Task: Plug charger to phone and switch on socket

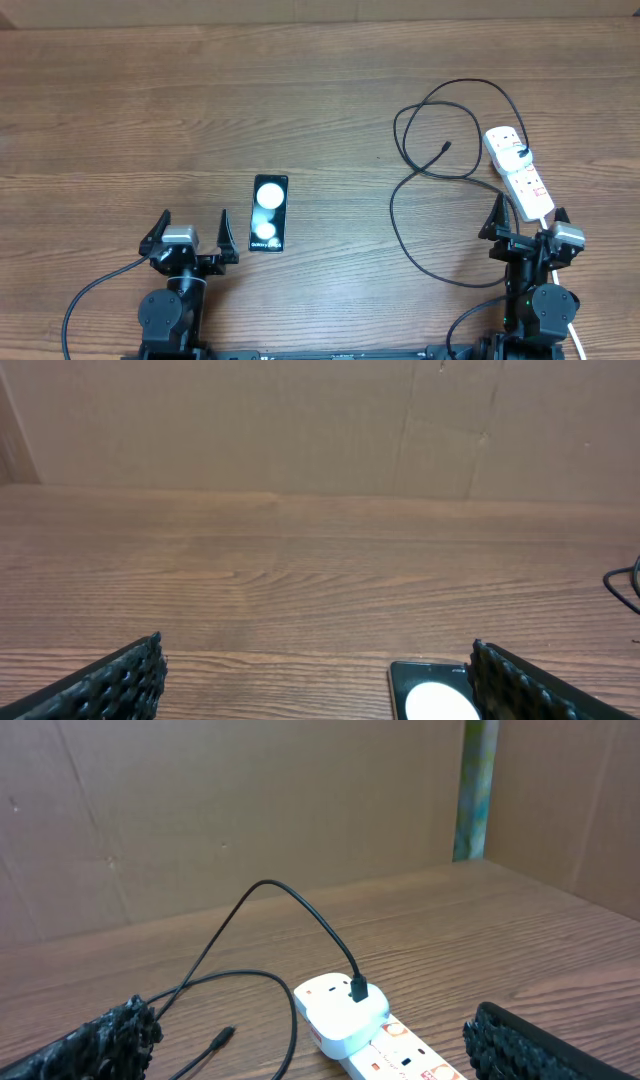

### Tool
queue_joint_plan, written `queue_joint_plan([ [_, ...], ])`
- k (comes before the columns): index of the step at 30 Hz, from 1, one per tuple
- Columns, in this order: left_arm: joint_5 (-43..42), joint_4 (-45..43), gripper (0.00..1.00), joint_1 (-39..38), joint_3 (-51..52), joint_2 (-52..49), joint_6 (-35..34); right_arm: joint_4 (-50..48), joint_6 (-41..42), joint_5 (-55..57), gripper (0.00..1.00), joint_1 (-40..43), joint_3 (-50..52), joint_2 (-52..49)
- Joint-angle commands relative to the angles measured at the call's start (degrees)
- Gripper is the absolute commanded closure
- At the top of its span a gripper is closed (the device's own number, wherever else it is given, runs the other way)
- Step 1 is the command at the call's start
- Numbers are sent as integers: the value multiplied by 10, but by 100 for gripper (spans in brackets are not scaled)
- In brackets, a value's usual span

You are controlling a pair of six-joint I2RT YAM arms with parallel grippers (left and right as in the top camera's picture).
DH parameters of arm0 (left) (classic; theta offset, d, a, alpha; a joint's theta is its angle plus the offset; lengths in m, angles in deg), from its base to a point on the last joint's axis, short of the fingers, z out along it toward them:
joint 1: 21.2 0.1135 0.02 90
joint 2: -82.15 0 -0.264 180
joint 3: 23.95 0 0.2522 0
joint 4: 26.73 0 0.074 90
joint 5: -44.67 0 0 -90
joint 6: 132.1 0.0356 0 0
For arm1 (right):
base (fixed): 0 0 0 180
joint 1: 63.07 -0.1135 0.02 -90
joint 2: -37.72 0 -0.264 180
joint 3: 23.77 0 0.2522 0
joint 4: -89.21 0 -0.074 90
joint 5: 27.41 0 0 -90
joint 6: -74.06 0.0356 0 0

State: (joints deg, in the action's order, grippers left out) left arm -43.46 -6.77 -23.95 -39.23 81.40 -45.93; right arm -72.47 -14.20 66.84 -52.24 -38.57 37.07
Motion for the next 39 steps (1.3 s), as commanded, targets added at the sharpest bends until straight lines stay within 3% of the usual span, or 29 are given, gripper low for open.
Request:
queue_joint_plan([
  [1, -6, 0, 1, 2, 3, 3, 13, -2, -1, -1, 0, 1, 6, 3],
  [22, 7, -5, 0, 2, 3, 3, 11, -2, -1, -1, 0, 1, 6, 3],
  [29, -93, 5, 0, 1, -4, 3, -1, -2, -1, -1, 0, 1, 6, 3],
  [39, -94, 135, 0, 1, -121, -35, -30, -2, -1, -1, 0, 1, 6, 3],
])
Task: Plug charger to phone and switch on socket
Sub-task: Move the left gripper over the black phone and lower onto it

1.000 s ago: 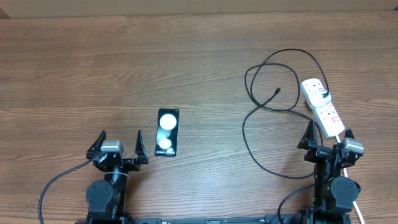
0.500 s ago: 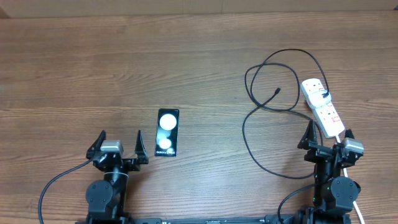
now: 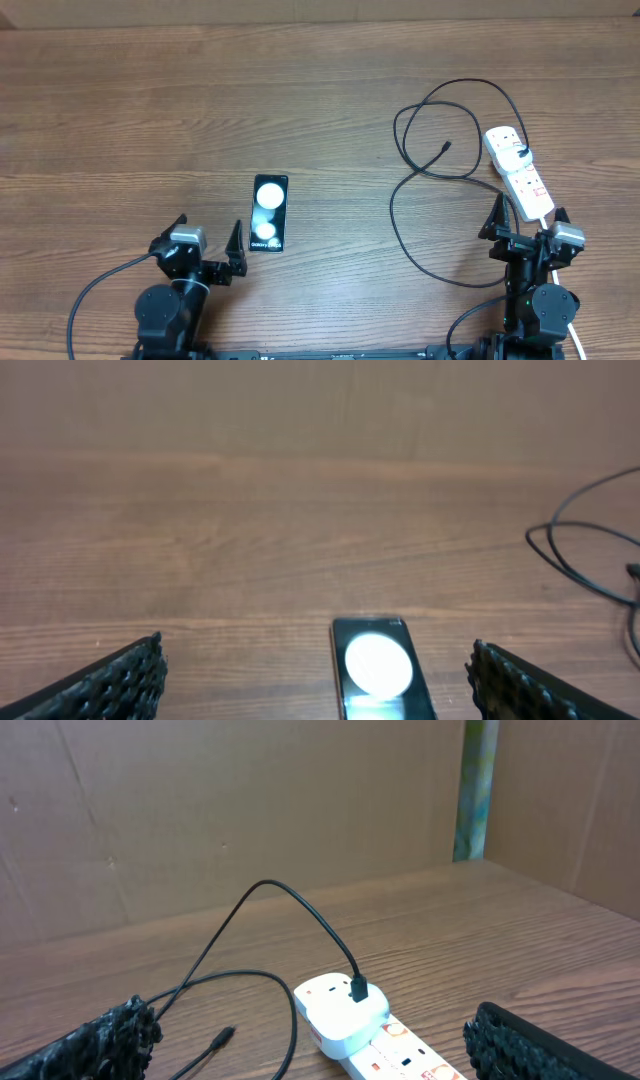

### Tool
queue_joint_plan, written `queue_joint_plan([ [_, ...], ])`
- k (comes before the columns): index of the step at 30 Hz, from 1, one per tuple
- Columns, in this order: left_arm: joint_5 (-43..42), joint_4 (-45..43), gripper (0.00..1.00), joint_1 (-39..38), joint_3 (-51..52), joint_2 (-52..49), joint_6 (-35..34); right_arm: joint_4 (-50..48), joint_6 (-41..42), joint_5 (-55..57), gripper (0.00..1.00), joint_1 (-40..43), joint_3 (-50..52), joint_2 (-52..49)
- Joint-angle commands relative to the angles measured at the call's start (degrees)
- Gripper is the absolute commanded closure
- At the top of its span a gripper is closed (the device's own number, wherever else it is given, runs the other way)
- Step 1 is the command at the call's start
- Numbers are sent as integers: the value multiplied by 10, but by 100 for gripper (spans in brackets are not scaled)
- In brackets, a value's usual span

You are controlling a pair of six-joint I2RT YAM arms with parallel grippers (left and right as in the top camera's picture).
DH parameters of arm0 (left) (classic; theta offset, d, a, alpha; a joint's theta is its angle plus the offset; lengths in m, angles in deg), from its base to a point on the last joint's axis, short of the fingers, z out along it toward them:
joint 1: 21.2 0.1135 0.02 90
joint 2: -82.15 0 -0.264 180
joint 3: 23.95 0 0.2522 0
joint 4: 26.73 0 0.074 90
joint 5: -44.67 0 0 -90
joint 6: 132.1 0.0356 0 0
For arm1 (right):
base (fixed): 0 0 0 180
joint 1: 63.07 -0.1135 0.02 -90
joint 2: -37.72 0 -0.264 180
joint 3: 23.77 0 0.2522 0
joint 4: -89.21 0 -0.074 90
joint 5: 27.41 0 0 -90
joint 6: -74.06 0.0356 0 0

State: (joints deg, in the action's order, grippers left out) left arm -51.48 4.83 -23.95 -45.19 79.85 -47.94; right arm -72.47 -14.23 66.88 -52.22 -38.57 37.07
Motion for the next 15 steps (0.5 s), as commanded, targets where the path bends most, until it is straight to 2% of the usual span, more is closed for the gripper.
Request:
queue_joint_plan([
  [1, -14, 37, 0, 1, -85, -31, -10, -2, -1, -1, 0, 1, 6, 3],
  [8, -15, 130, 0, 1, -239, -159, -10, -2, -1, -1, 0, 1, 6, 3],
  [15, -64, 228, 0, 1, -415, -342, -10, -2, -1, -1, 0, 1, 6, 3],
])
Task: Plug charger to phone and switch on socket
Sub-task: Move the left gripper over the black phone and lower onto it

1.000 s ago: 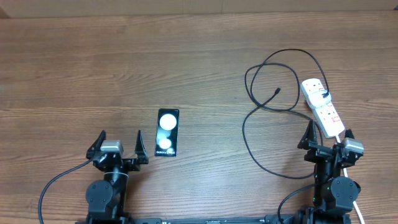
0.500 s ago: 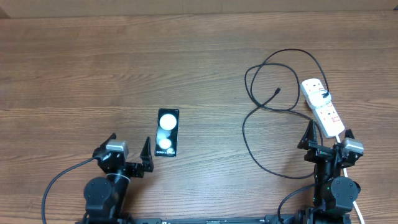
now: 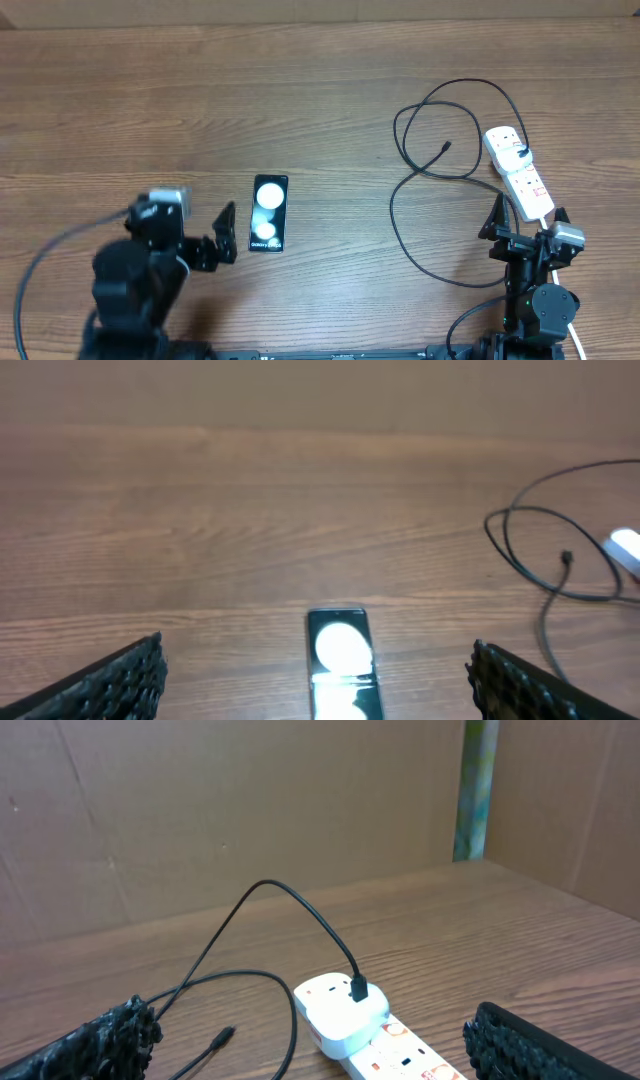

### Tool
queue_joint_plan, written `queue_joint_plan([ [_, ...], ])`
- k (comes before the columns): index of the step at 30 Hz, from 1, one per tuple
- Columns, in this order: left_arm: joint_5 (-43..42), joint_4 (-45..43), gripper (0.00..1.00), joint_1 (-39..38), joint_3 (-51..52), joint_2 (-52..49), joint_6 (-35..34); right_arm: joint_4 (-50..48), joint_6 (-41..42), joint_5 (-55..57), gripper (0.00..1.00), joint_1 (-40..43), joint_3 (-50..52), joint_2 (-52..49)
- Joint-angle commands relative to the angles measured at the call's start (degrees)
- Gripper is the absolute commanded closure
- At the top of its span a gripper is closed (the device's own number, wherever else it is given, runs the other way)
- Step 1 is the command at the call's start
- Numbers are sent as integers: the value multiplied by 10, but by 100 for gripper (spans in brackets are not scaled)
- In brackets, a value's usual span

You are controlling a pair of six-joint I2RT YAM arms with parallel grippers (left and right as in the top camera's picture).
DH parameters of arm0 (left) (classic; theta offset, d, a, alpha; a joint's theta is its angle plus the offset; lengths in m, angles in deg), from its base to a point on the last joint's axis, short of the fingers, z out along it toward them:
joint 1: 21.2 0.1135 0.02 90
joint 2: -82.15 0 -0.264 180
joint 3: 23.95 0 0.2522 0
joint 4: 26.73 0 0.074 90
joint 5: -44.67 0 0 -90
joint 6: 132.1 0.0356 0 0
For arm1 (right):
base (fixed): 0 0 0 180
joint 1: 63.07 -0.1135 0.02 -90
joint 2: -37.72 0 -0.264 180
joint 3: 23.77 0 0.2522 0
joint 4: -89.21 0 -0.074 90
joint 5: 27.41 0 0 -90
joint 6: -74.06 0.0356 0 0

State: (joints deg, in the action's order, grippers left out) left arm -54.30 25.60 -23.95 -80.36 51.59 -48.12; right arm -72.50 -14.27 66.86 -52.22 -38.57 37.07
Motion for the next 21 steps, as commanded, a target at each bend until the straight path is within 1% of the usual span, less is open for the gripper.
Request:
queue_joint_plan([
  [1, -45, 37, 0, 1, -87, -85, -9, -2, 0, -1, 0, 1, 6, 3],
  [4, -59, 95, 0, -7, -160, -167, -9, -2, 0, -1, 0, 1, 6, 3],
  [7, -49, 158, 0, -33, -232, -252, -9, -2, 0, -1, 0, 1, 6, 3],
  [9, -26, 189, 0, -57, -267, -300, -21, -2, 0, -1, 0, 1, 6, 3],
  [11, 25, 215, 0, -89, -295, -348, -48, -2, 0, -1, 0, 1, 6, 2],
  [13, 76, 222, 0, -125, -308, -399, -72, -2, 0, -1, 0, 1, 6, 3],
  [16, 76, 211, 1, -149, -308, -448, -77, -2, 0, -1, 0, 1, 6, 3],
  [21, 74, 180, 0, -153, -308, -523, -153, -2, 0, -1, 0, 1, 6, 3],
])
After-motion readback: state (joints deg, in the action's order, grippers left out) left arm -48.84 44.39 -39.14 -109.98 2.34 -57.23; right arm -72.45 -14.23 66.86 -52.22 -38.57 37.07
